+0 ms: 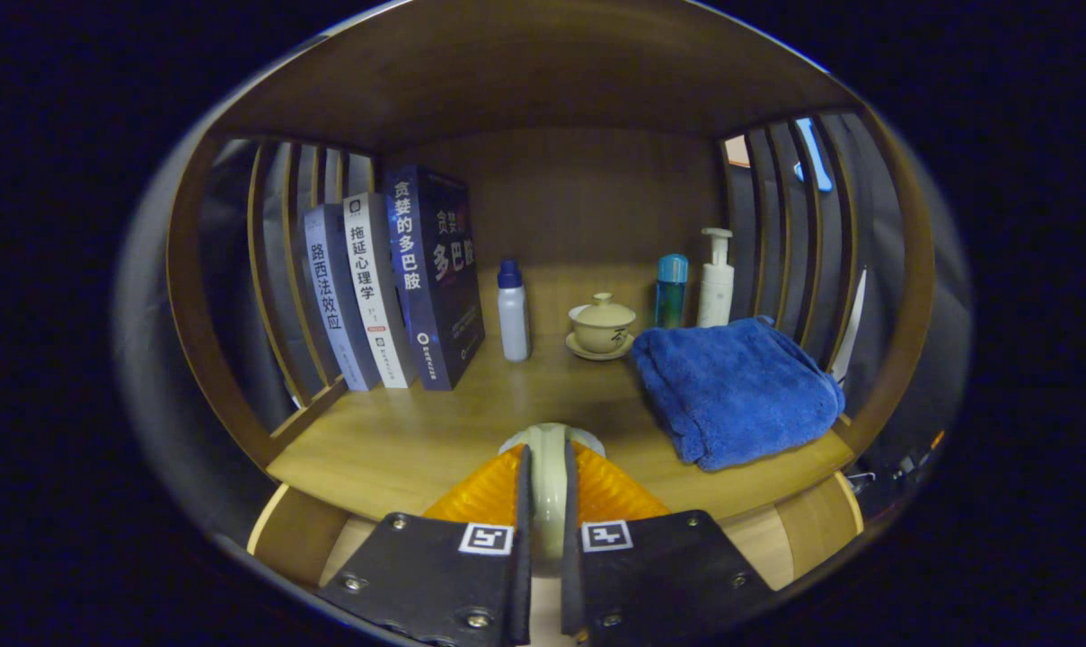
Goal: Pull open the drawer, take out the items inside it, and place them on the countertop above the cabinet.
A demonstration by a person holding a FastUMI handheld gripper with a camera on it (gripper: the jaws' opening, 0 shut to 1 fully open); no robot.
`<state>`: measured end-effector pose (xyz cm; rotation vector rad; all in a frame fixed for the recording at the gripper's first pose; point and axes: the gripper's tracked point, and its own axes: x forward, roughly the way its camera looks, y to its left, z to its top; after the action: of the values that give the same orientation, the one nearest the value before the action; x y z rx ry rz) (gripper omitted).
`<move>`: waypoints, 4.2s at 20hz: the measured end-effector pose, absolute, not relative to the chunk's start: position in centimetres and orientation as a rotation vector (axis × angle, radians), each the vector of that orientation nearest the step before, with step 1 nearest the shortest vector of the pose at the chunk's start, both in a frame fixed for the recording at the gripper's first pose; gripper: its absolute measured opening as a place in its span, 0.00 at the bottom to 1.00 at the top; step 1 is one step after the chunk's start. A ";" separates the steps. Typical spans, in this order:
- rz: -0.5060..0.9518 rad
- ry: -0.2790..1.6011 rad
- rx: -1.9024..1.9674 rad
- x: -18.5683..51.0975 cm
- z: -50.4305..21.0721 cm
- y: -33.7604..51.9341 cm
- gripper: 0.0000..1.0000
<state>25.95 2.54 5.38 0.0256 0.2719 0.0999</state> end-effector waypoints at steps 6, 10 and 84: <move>0.109 0.265 0.026 26.2 5.4 2.7 0.15; 0.107 0.295 0.069 27.4 5.6 2.2 0.15; 0.085 0.262 0.080 11.8 -11.8 1.5 0.99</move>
<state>11.79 1.46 -11.81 0.0797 0.2619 0.0846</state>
